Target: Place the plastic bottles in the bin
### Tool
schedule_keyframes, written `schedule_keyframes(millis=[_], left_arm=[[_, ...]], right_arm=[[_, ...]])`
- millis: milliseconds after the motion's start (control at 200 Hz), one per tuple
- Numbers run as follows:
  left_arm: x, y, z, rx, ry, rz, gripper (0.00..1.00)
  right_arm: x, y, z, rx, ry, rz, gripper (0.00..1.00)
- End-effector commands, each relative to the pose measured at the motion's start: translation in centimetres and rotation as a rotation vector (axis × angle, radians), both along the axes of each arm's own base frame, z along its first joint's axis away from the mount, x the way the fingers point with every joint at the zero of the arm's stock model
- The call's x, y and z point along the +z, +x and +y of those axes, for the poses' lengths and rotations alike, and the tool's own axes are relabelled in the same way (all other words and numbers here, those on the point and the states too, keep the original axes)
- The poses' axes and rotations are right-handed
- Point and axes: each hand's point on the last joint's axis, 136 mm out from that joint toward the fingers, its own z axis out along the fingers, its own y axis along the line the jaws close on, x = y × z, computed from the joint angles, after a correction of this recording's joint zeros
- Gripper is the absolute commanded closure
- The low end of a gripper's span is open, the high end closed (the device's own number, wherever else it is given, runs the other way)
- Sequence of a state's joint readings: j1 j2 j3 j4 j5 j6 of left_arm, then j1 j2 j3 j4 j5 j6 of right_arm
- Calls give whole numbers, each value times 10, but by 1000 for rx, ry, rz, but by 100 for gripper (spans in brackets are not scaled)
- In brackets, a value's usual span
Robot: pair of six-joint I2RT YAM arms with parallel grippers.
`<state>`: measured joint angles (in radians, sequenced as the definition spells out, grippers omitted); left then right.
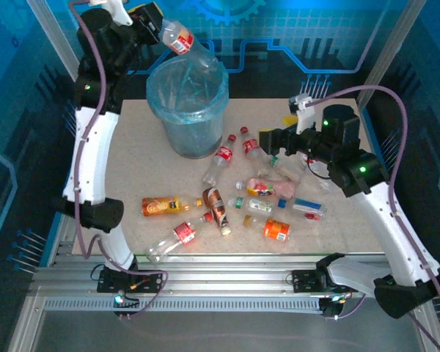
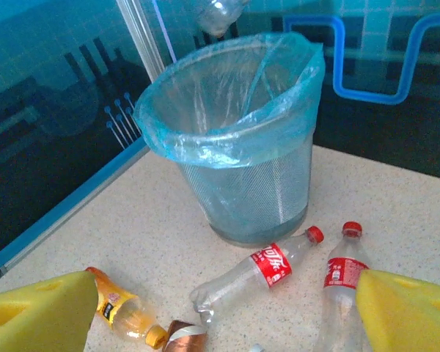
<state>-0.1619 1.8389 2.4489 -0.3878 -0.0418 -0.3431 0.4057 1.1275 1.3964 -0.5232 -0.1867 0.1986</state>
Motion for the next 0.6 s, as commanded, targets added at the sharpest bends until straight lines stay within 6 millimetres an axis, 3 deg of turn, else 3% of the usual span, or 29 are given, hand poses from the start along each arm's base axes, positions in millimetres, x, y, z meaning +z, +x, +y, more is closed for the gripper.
schedule_keyframes(millis=[0,315,490,595], left_arm=[[-31,42,14,75,54,40,100],[-125,102,4,35,91,227,100],[-179,120,-2,11,95,334,100],[-199,125,-6,-6,94,364,100]], right_arm=[[0,7,14,13,-13,-7,9],[-20,28,58,87,-60,37,9],[-38,35,72,108,-63,81,10],[-44,37,77,124,-71,103,10]])
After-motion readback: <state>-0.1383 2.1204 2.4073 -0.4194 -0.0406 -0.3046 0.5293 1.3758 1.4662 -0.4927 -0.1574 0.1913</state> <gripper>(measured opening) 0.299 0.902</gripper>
